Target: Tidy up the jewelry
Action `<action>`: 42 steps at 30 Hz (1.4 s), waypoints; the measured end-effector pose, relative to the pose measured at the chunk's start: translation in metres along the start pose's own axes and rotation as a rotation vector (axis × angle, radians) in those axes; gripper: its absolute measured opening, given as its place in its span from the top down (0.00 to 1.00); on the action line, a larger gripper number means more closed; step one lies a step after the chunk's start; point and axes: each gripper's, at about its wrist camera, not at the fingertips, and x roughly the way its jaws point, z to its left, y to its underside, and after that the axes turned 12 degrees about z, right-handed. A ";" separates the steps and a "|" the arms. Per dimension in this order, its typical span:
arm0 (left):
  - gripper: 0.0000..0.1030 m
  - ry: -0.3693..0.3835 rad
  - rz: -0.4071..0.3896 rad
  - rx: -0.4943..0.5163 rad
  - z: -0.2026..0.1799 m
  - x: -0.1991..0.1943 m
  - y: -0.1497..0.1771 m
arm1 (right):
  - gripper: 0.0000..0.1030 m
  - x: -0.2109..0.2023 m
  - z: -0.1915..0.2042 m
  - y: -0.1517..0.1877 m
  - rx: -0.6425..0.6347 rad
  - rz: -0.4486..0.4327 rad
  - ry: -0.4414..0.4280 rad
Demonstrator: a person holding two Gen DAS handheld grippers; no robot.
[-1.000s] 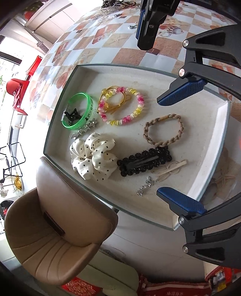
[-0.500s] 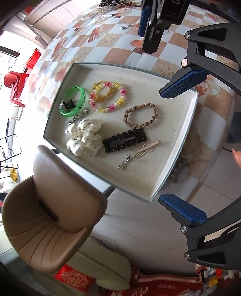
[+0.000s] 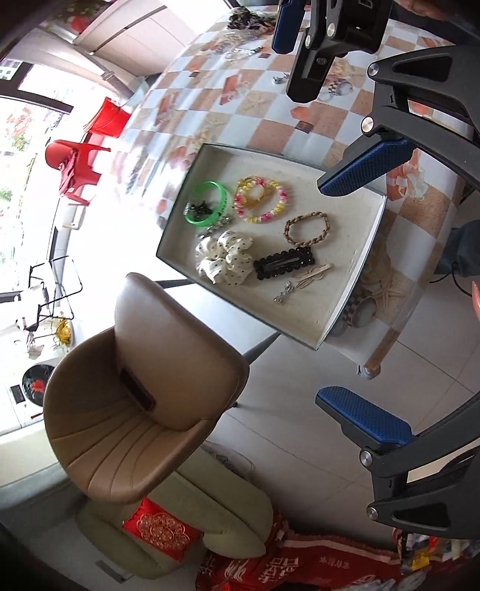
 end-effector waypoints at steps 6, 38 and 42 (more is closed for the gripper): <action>0.00 0.016 0.009 -0.025 0.004 -0.020 0.010 | 0.17 -0.024 0.005 0.006 -0.001 -0.041 0.019; 0.00 0.011 -0.014 -0.050 0.005 -0.058 0.022 | 0.17 -0.058 0.012 0.015 -0.015 -0.098 0.068; 0.00 0.011 -0.015 -0.049 0.005 -0.057 0.021 | 0.17 -0.058 0.013 0.015 -0.013 -0.098 0.067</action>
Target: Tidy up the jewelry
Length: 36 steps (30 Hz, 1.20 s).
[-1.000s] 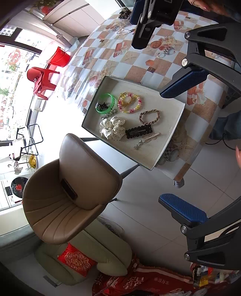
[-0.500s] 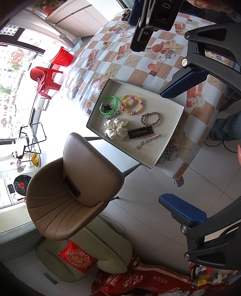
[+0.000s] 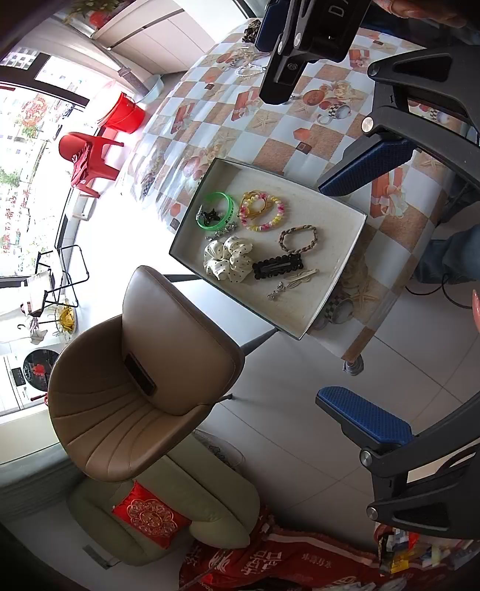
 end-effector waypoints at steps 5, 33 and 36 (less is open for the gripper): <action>0.00 0.000 0.000 0.001 0.001 0.000 -0.001 | 0.17 0.000 0.000 0.000 0.000 0.000 0.000; 0.00 0.001 0.003 0.006 0.003 0.000 -0.003 | 0.17 0.002 0.004 0.000 -0.004 0.003 -0.001; 0.00 0.001 0.003 0.006 0.003 0.000 -0.003 | 0.17 0.002 0.004 0.000 -0.004 0.004 -0.001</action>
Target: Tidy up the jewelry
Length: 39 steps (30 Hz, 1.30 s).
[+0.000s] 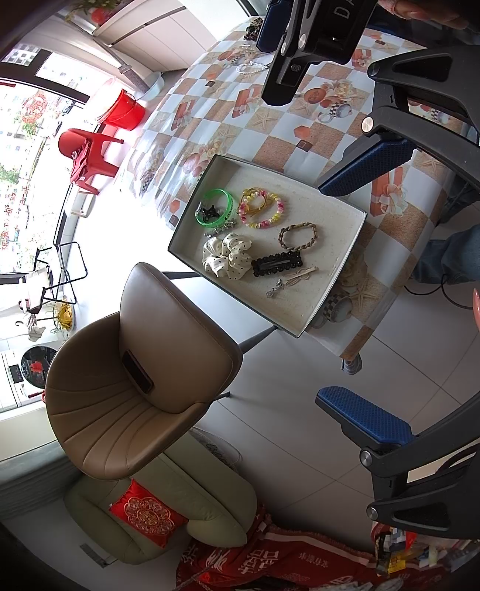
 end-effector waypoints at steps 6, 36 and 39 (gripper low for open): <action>0.00 0.000 0.000 0.000 0.000 0.000 0.000 | 0.17 0.000 0.000 0.000 0.001 0.000 0.000; 0.00 -0.015 0.000 -0.017 0.009 0.000 0.005 | 0.17 0.001 0.001 0.000 0.000 0.005 -0.002; 0.00 -0.014 0.002 -0.015 0.009 0.001 0.005 | 0.17 0.001 0.001 0.000 0.000 0.004 -0.002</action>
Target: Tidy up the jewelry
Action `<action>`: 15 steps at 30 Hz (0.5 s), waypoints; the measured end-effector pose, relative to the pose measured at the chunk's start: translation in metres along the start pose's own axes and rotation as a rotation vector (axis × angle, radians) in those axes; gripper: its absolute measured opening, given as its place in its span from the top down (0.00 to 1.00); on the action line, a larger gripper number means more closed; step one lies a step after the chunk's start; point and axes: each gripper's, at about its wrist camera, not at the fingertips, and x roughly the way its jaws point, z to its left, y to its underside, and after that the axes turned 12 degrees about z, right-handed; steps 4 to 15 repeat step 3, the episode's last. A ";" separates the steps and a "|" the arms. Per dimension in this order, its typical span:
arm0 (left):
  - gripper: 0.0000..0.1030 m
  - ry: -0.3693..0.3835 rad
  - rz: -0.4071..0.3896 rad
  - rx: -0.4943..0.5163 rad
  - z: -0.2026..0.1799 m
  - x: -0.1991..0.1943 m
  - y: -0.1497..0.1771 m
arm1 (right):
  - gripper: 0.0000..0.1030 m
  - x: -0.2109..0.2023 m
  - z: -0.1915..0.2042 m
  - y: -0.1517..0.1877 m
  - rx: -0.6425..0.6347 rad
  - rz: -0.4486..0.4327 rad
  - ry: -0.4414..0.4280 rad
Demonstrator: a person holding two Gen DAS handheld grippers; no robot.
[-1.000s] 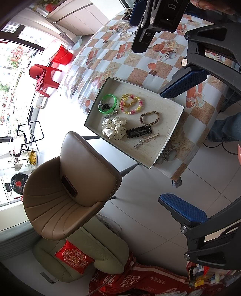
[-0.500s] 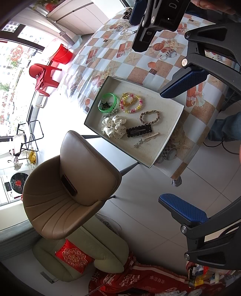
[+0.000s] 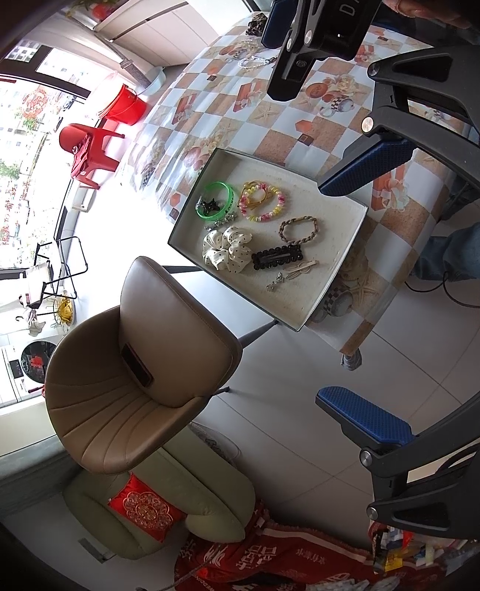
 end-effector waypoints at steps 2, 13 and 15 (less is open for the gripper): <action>0.00 0.001 0.003 0.004 0.000 0.000 0.001 | 0.17 0.001 0.000 0.000 0.001 0.001 -0.001; 0.00 0.000 0.004 0.006 0.001 0.000 0.001 | 0.17 0.000 0.000 0.000 0.002 0.002 -0.002; 0.00 0.000 0.004 0.006 0.001 0.000 0.001 | 0.17 0.000 0.000 0.000 0.002 0.002 -0.002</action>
